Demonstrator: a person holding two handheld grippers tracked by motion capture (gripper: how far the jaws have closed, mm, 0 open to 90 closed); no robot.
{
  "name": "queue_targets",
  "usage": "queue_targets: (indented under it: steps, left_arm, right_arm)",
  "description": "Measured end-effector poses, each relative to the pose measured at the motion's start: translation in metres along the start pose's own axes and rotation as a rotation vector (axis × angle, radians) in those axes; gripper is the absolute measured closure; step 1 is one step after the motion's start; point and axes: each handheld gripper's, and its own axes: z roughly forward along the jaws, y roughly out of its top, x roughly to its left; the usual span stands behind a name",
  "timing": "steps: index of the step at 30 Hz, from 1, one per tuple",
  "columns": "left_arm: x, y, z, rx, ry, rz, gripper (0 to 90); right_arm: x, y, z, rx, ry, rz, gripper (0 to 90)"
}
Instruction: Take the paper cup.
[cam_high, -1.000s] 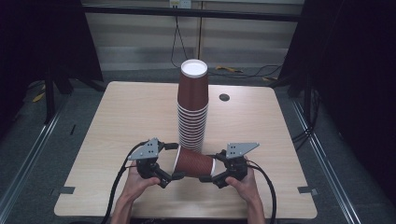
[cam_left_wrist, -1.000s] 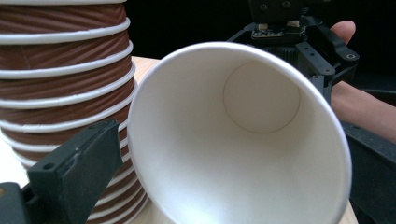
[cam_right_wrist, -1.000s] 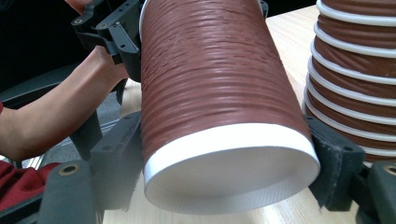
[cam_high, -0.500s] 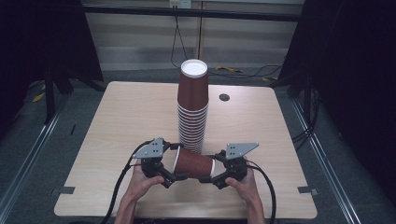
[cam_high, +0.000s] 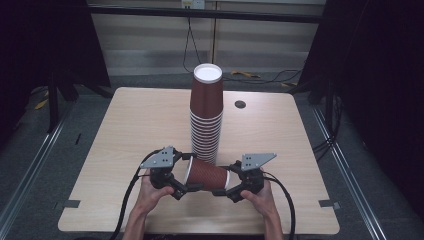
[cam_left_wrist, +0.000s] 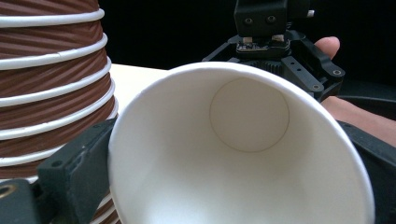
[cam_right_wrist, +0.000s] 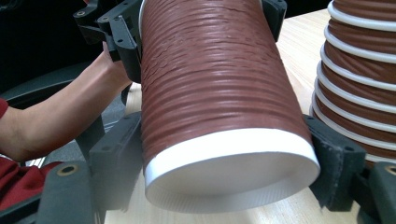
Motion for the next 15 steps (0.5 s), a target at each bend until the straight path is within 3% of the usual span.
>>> queue_targets:
  steps: [15]
  left_arm:
    - [-0.0022,0.0076,0.0021,0.046,0.039,0.003,4.1]
  right_arm:
    - [-0.002,-0.0014,-0.0001,-0.023,-0.039,0.012,14.5]
